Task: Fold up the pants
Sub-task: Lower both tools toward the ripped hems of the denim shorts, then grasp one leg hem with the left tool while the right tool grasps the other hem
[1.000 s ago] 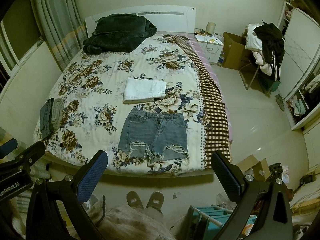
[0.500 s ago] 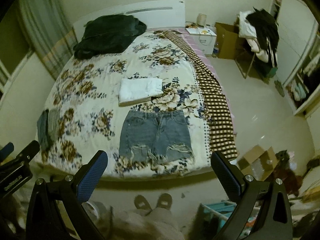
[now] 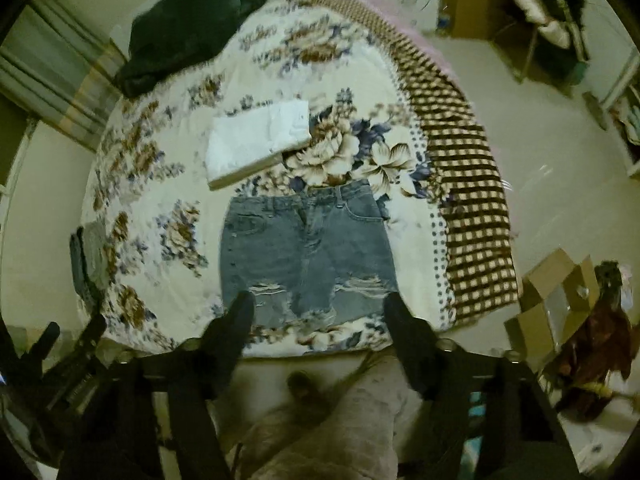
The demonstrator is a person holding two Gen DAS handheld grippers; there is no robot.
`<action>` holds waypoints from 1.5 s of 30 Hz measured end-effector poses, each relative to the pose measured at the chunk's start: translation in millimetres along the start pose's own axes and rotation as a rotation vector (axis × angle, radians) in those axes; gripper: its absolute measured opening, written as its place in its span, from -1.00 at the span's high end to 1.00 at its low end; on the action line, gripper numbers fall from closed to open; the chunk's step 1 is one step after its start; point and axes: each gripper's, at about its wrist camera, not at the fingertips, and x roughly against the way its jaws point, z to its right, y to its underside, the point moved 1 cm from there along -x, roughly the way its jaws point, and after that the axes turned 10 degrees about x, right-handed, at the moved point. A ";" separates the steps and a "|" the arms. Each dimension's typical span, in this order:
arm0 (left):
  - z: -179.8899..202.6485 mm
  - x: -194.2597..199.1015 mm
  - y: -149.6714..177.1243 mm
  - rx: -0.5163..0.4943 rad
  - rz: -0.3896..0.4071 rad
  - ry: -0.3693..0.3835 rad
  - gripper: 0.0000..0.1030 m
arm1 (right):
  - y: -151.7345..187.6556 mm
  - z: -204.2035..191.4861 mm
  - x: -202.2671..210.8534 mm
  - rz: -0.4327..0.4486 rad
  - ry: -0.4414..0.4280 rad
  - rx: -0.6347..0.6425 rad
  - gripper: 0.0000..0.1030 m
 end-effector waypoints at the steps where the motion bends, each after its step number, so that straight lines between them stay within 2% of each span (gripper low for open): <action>1: 12.8 -11.7 1.7 0.008 -0.015 -0.003 -1.00 | -18.2 17.3 -23.7 -0.021 -0.013 0.023 -0.27; 3: 44.4 -41.8 8.5 0.028 -0.067 -0.002 -1.00 | -41.8 38.8 -57.7 -0.050 -0.047 0.061 -0.27; 5: 81.2 -81.2 23.5 0.064 -0.139 0.014 -1.00 | -72.3 66.1 -108.8 -0.113 -0.086 0.102 -0.27; 8: 131.1 -134.1 55.7 0.098 -0.259 0.055 -1.00 | -105.8 94.2 -177.0 -0.175 -0.092 0.168 -0.27; 10: 162.7 -160.8 79.2 0.097 -0.303 0.066 -1.00 | -121.2 109.9 -217.7 -0.191 -0.086 0.212 -0.27; 13: 211.8 -193.1 113.3 0.087 -0.349 0.090 -1.00 | -132.6 129.4 -273.8 -0.225 -0.114 0.254 -0.27; 18: 282.2 -230.9 160.0 0.009 -0.388 0.120 -1.00 | -136.0 150.8 -351.6 -0.291 -0.140 0.260 -0.27; 23: 312.0 -265.9 185.6 -0.014 -0.423 0.078 -1.00 | -145.0 154.3 -416.5 -0.314 -0.177 0.291 -0.27; 24: 312.2 -273.3 187.3 -0.004 -0.431 0.067 -0.94 | -146.3 151.4 -428.0 -0.321 -0.187 0.301 -0.27; 25: 310.5 -277.8 187.5 0.010 -0.437 0.068 -0.72 | -147.4 147.5 -439.1 -0.329 -0.199 0.307 -0.27; 27: 300.1 -283.9 185.0 0.086 -0.447 0.123 -0.50 | -148.1 138.7 -457.8 -0.345 -0.227 0.313 -0.27; 29: 290.0 -276.1 179.0 0.129 -0.396 0.157 0.16 | -148.4 129.5 -475.6 -0.361 -0.255 0.308 -0.27; 30: 287.0 -271.9 176.2 0.129 -0.375 0.161 0.82 | -149.1 127.0 -480.6 -0.361 -0.260 0.303 -0.27; 31: 282.6 -267.2 173.0 0.137 -0.366 0.184 0.94 | -149.2 123.4 -485.5 -0.360 -0.269 0.296 -0.27; 33: 271.3 -259.2 167.4 0.173 -0.360 0.220 0.95 | -148.7 116.6 -487.1 -0.342 -0.286 0.277 0.14; 34: 262.7 -253.5 163.8 0.196 -0.349 0.236 0.95 | -149.1 114.2 -486.8 -0.339 -0.285 0.269 0.48; 37: 234.3 -234.8 151.4 0.270 -0.325 0.278 0.96 | -149.3 104.3 -472.9 -0.314 -0.248 0.250 0.59; 41: 185.3 -205.4 132.7 0.354 -0.287 0.330 0.96 | -153.4 83.8 -438.5 -0.285 -0.211 0.237 0.63; 45: 123.0 -191.0 118.4 0.444 -0.214 0.355 0.96 | -163.0 41.3 -394.5 -0.242 -0.192 0.255 0.65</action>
